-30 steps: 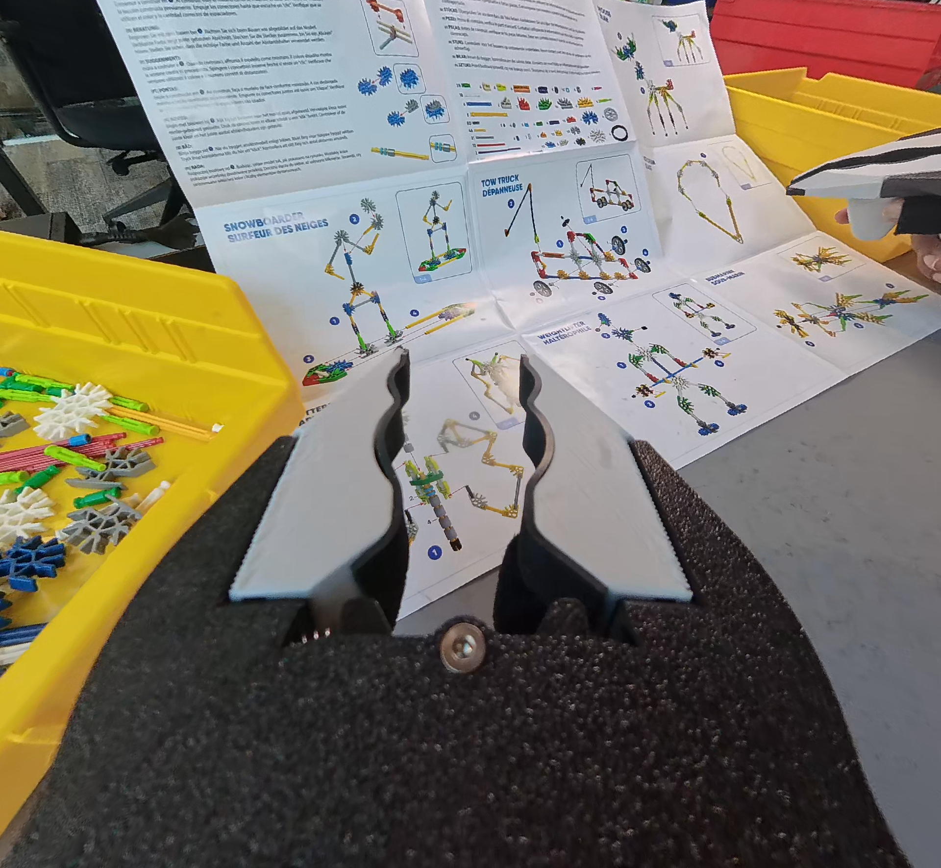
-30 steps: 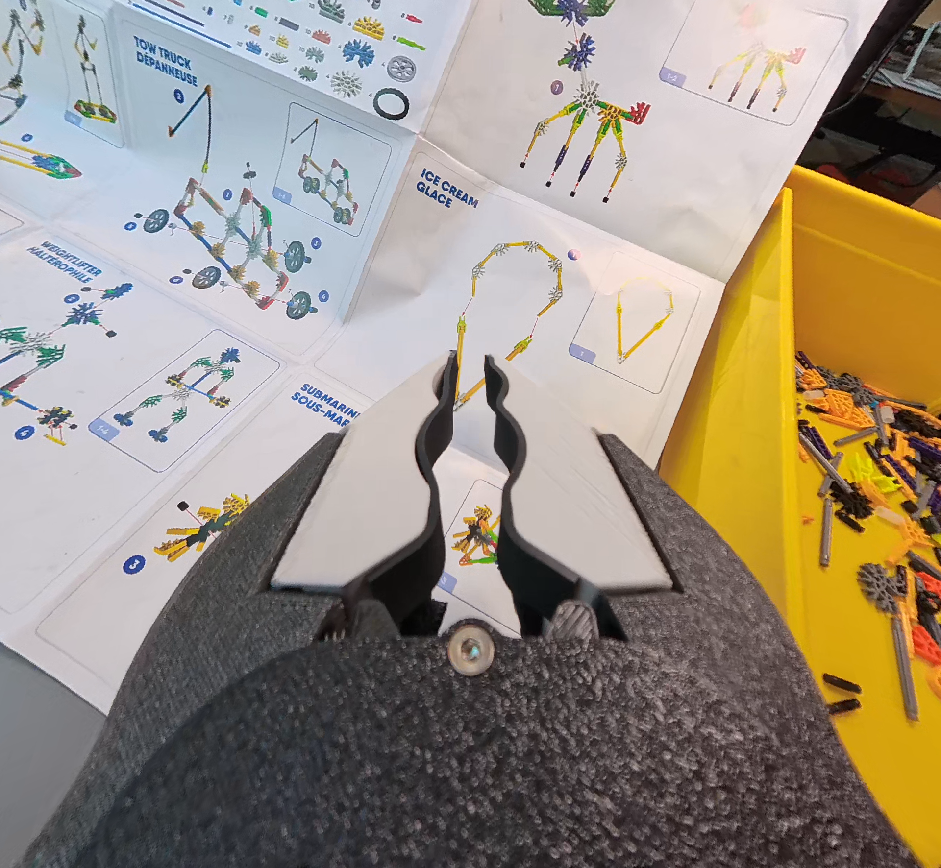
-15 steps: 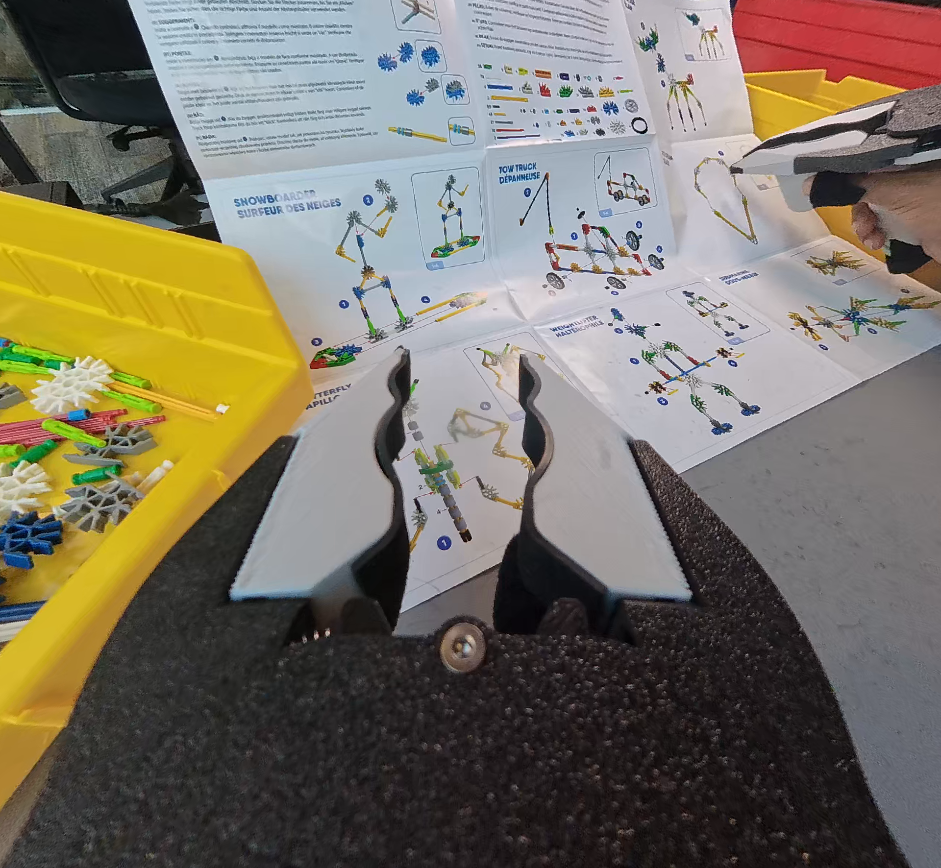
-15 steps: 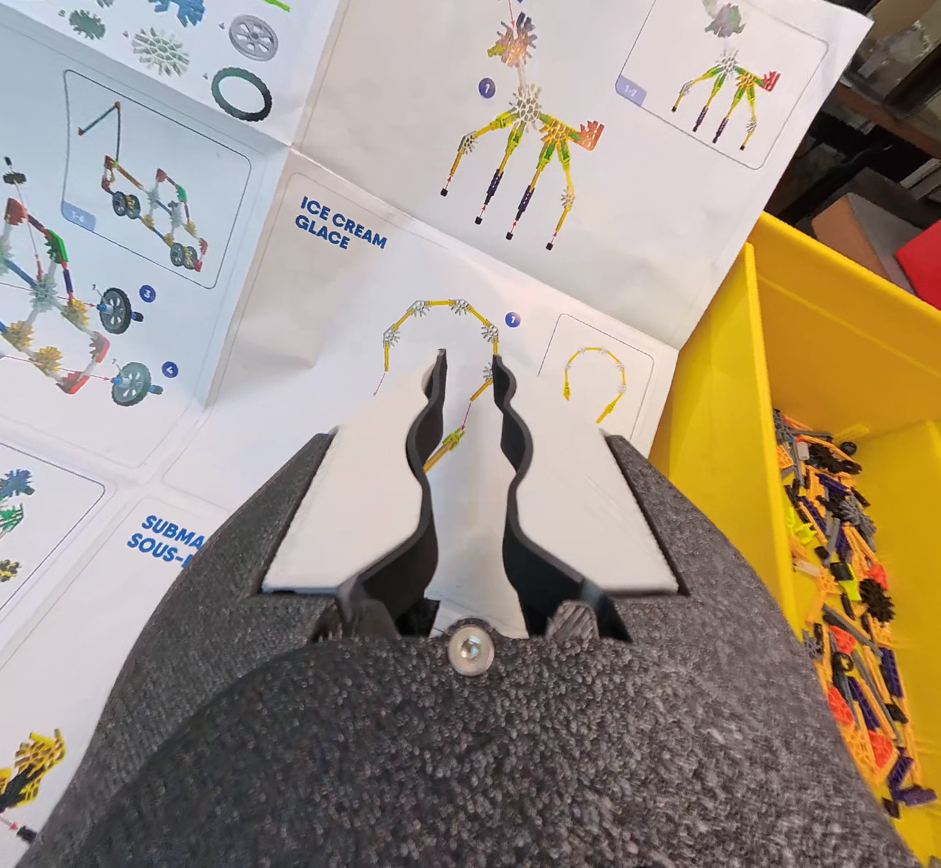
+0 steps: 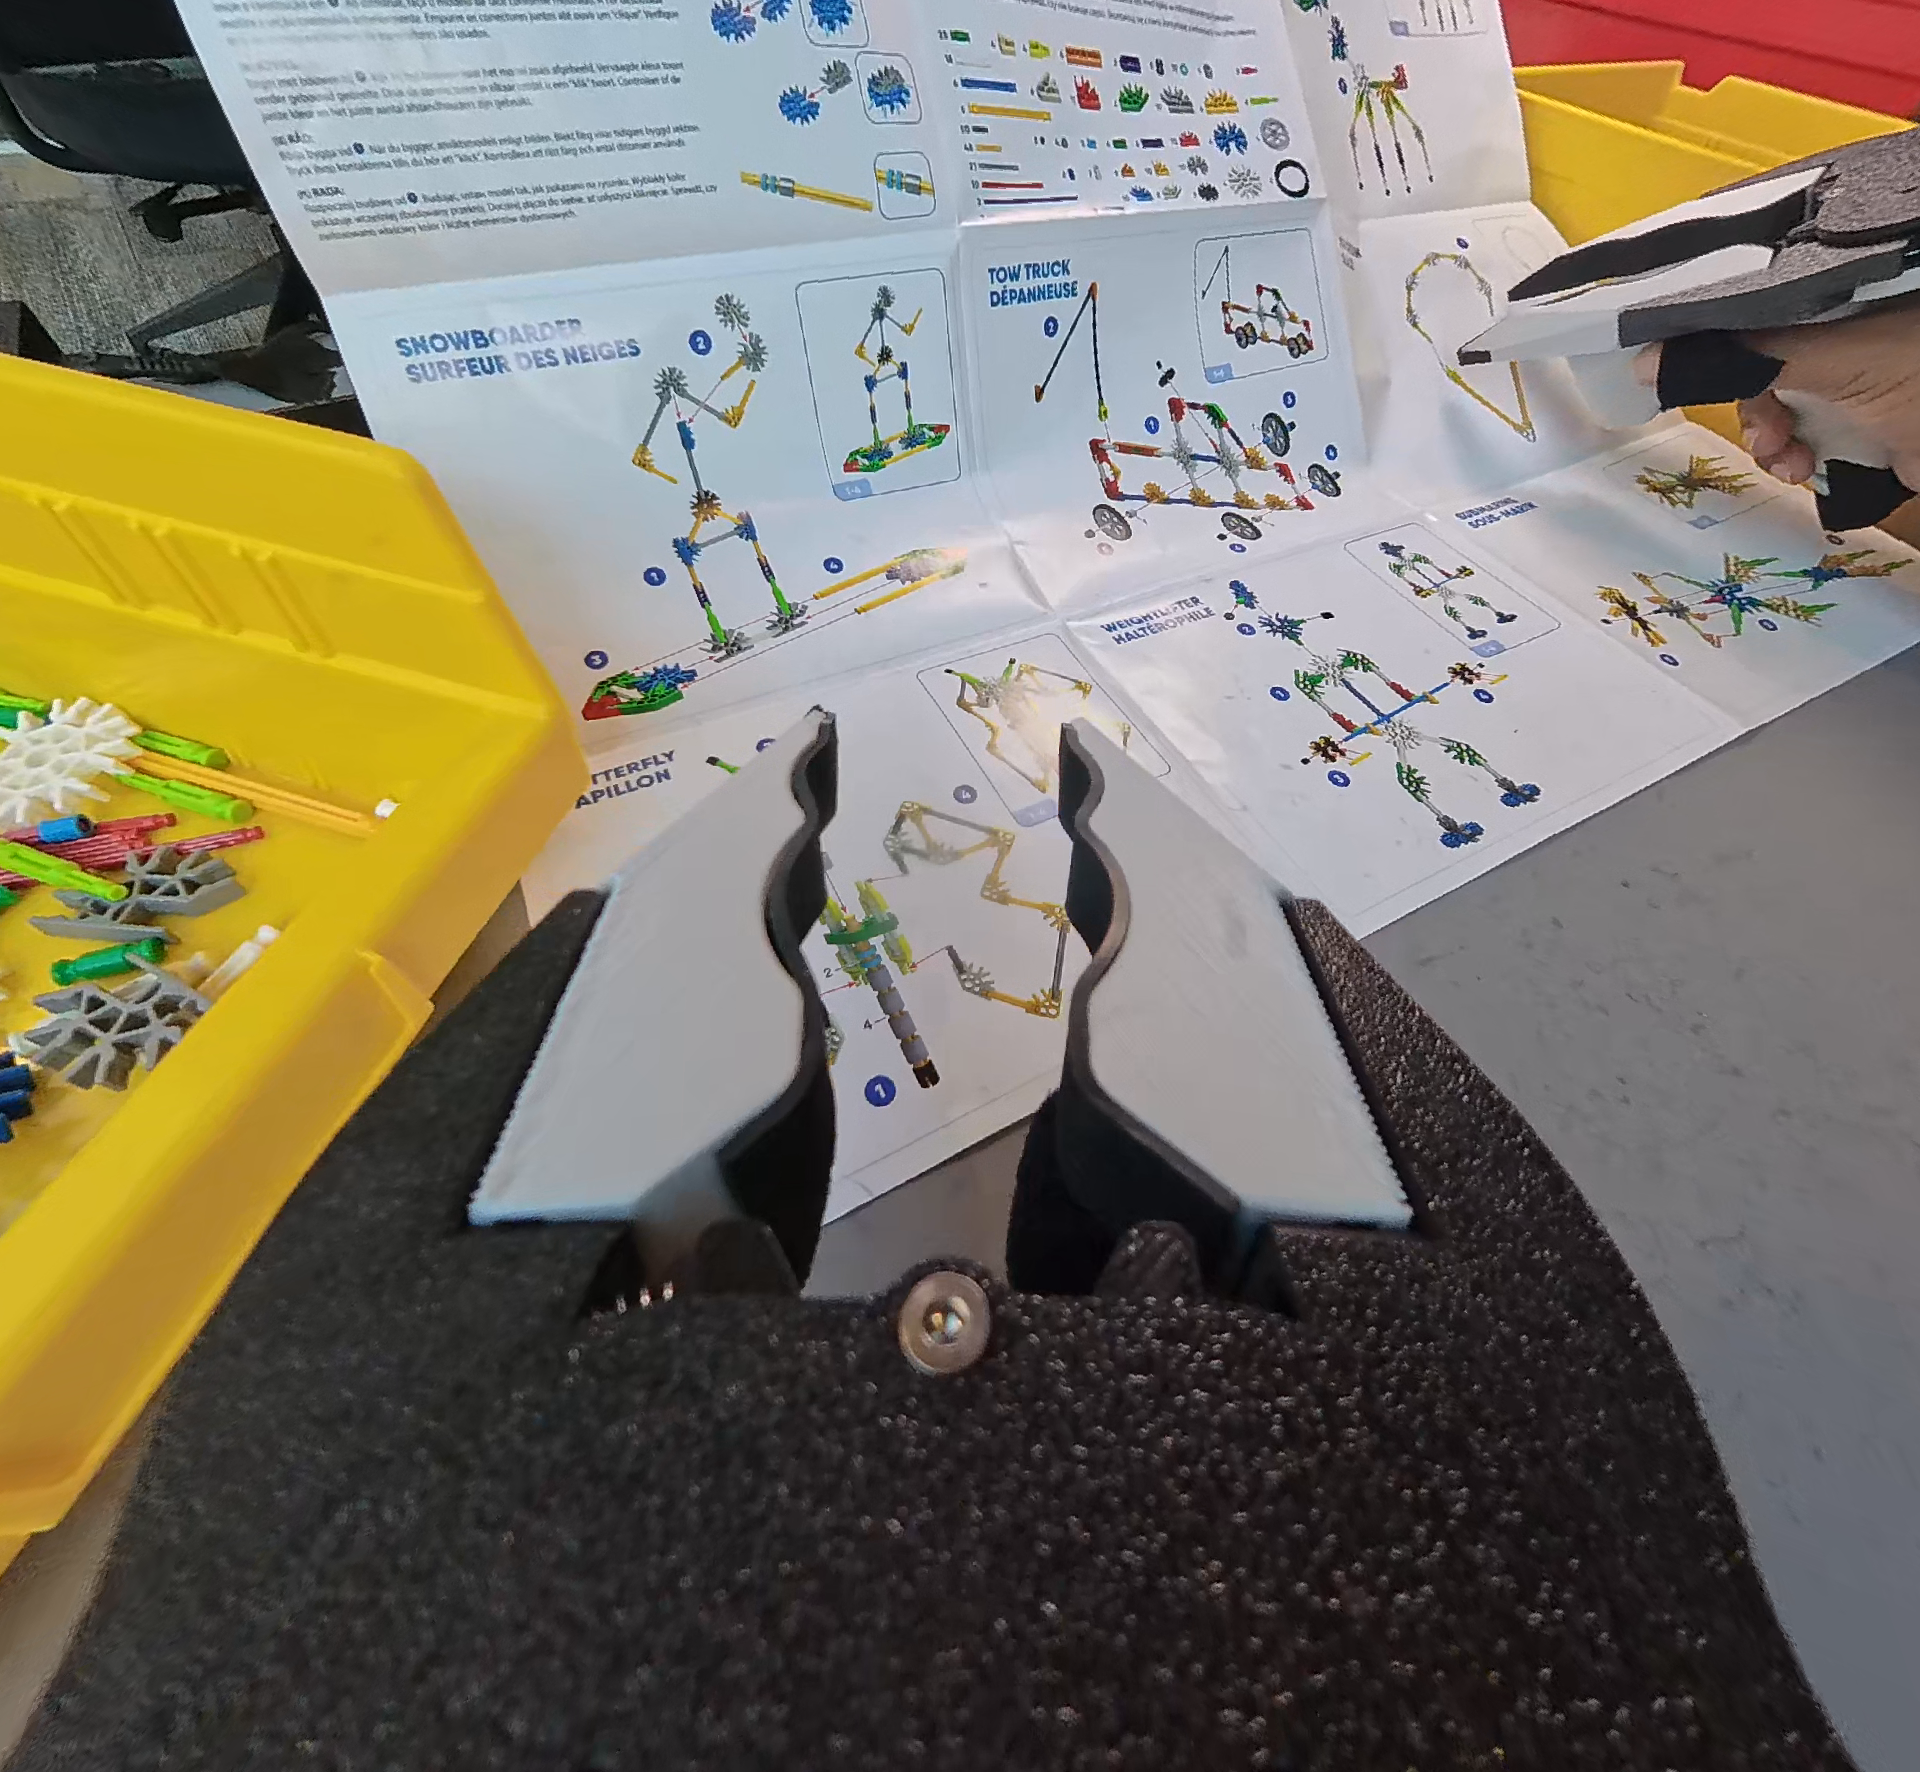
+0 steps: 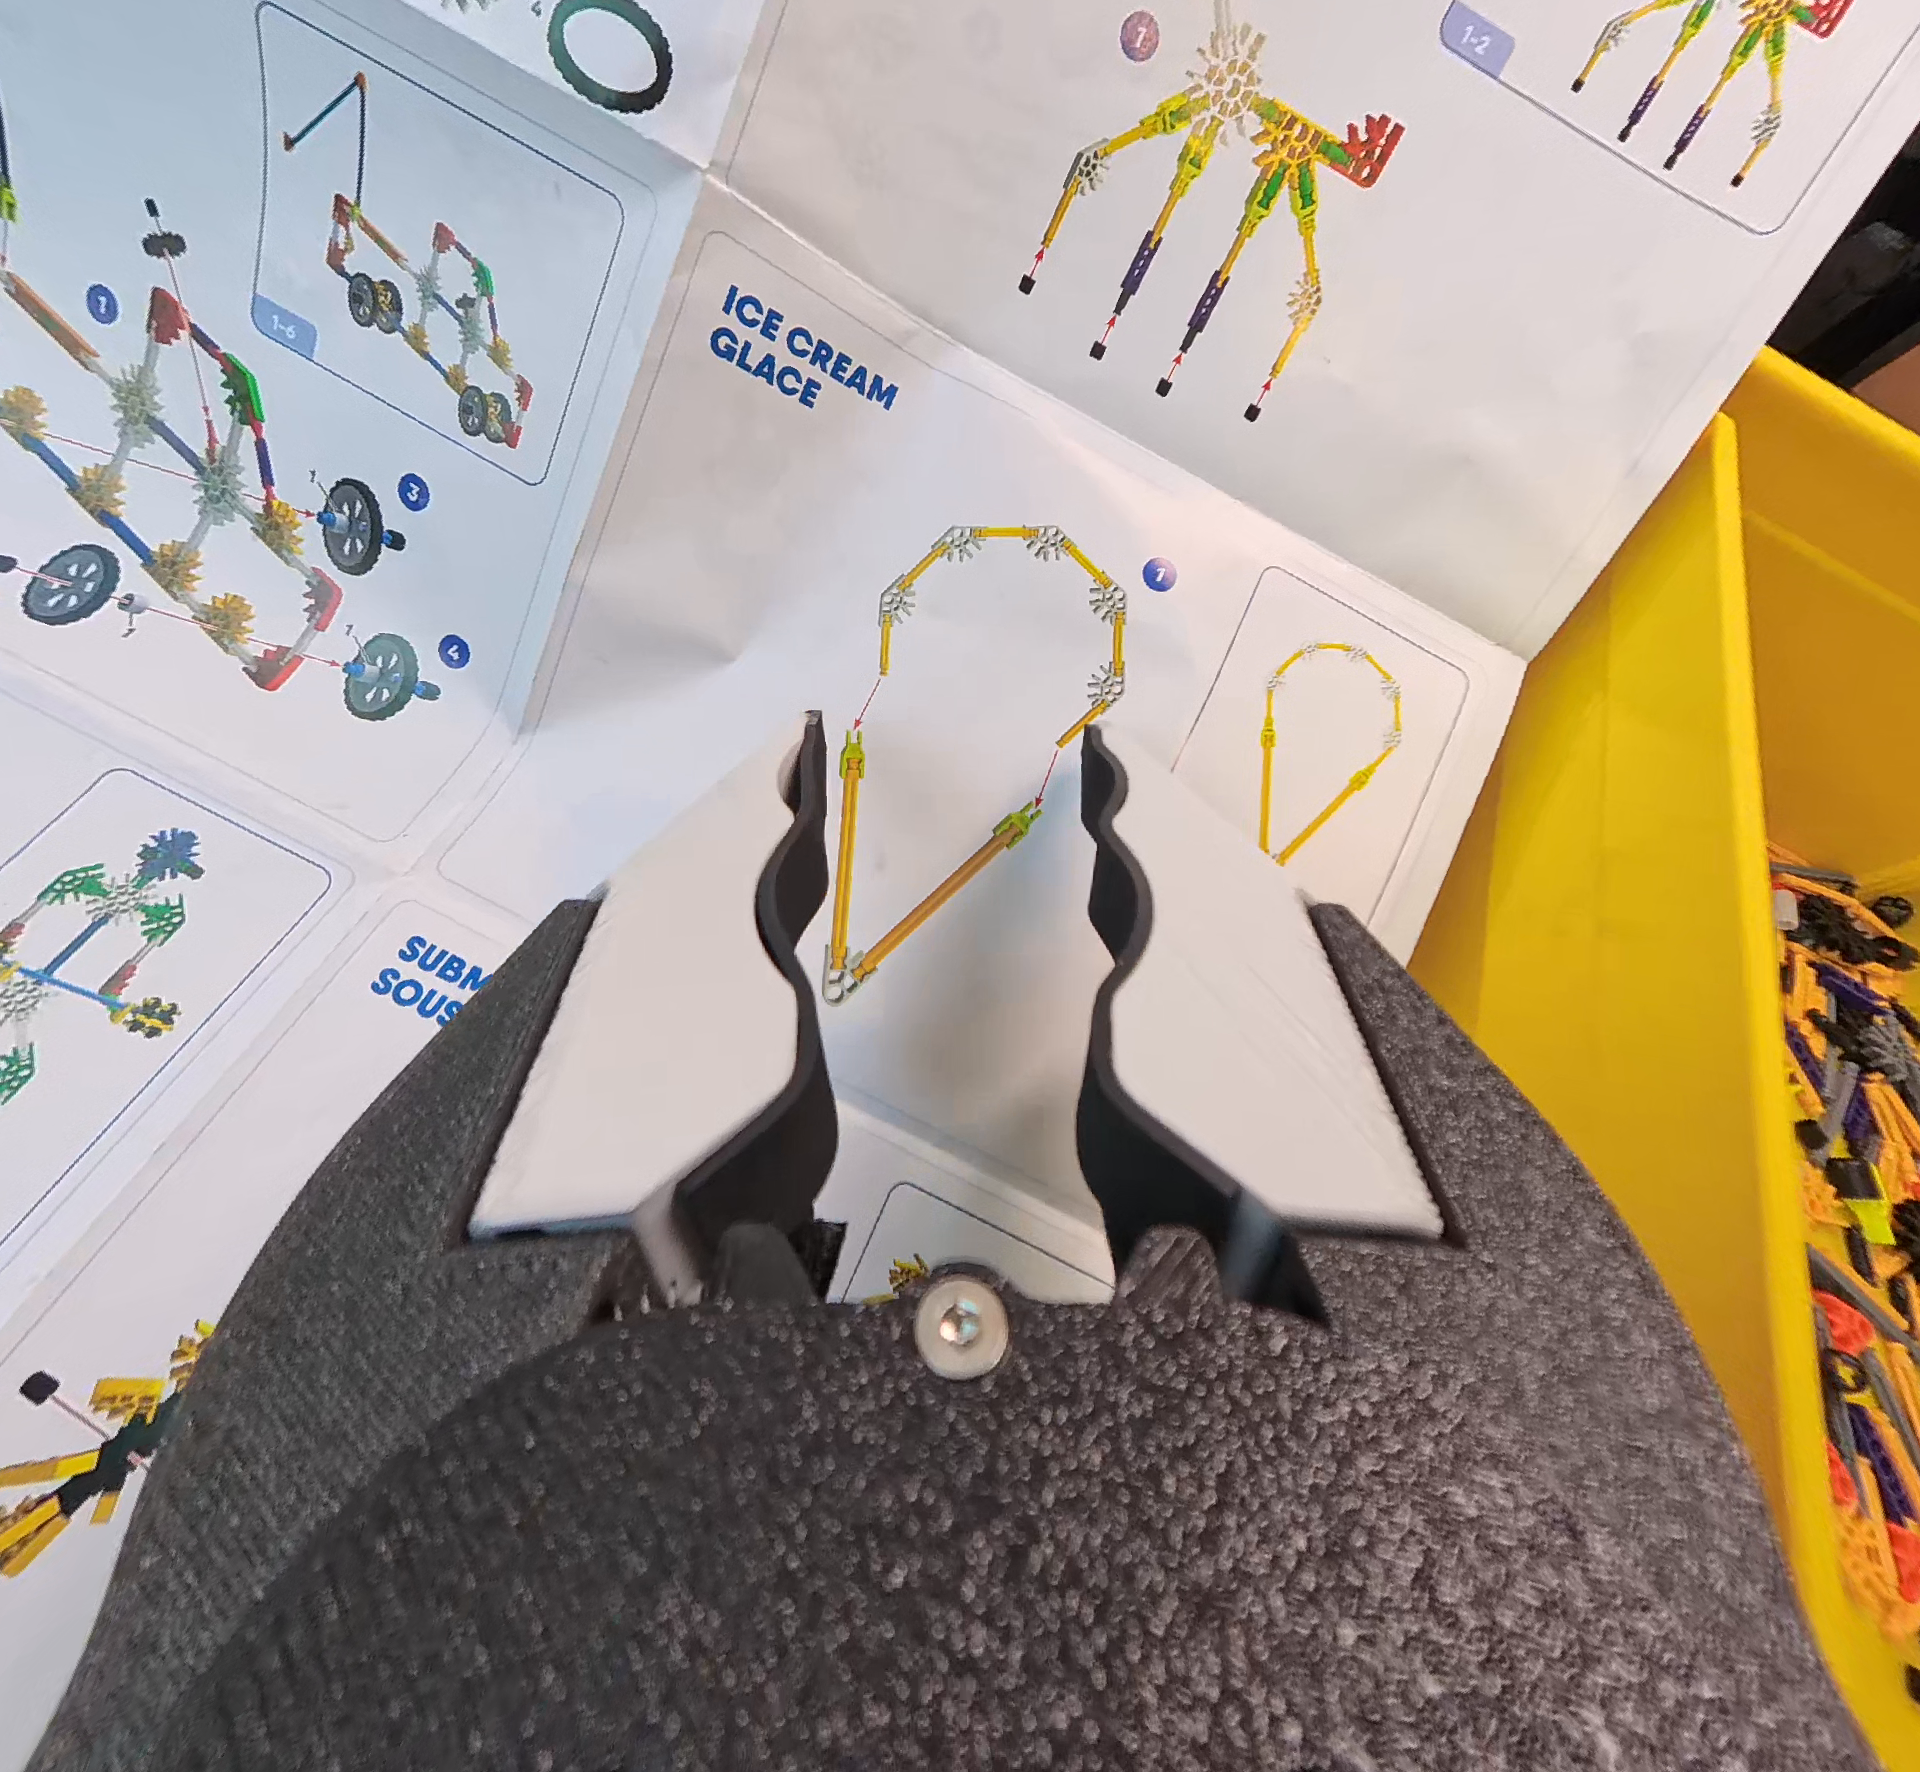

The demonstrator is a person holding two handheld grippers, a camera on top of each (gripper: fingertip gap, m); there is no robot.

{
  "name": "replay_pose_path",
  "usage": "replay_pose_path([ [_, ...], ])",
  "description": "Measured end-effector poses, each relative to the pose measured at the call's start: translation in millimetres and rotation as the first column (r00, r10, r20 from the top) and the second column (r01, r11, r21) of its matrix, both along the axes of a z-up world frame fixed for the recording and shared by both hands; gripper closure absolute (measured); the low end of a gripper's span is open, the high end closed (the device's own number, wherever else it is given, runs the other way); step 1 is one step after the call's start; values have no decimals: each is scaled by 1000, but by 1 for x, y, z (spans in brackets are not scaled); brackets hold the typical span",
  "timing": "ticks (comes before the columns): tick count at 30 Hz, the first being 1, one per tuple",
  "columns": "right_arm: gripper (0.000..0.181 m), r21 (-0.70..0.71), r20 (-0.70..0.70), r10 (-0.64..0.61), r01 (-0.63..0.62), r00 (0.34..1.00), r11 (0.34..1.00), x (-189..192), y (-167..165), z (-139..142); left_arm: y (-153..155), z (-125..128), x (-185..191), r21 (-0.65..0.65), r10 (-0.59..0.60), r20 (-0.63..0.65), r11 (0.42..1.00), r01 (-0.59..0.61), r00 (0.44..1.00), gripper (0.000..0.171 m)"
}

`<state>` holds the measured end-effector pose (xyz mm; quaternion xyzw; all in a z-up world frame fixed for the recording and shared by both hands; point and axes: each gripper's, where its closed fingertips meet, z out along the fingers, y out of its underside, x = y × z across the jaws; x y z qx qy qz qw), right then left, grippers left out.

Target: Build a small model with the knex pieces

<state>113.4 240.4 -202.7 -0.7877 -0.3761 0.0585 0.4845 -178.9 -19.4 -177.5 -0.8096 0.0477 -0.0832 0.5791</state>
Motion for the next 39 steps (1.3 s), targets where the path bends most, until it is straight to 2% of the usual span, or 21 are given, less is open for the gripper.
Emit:
replay_pose_path([
  [5,134,102,-55,59,-53,997,993,-10,-1,19,0,2,1,7,-4,-6,1000,4,1000,129],
  [9,163,207,-89,103,-82,991,975,-19,-4,38,1,-4,4,-17,-12,-16,1000,12,1000,128],
  [13,176,147,-45,49,-42,998,988,-7,1,23,1,-7,5,-26,-14,-23,1000,13,1000,128],
  [20,162,70,-26,26,-24,999,997,8,-6,12,2,-10,8,-42,-31,-17,999,30,999,128],
  [27,140,-27,22,38,-37,999,999,15,-16,-7,2,-11,12,-43,-44,-21,998,43,999,128],
  [39,132,-69,43,50,-47,998,997,16,-19,-17,2,-11,12,-44,-43,-26,998,41,999,128],
])
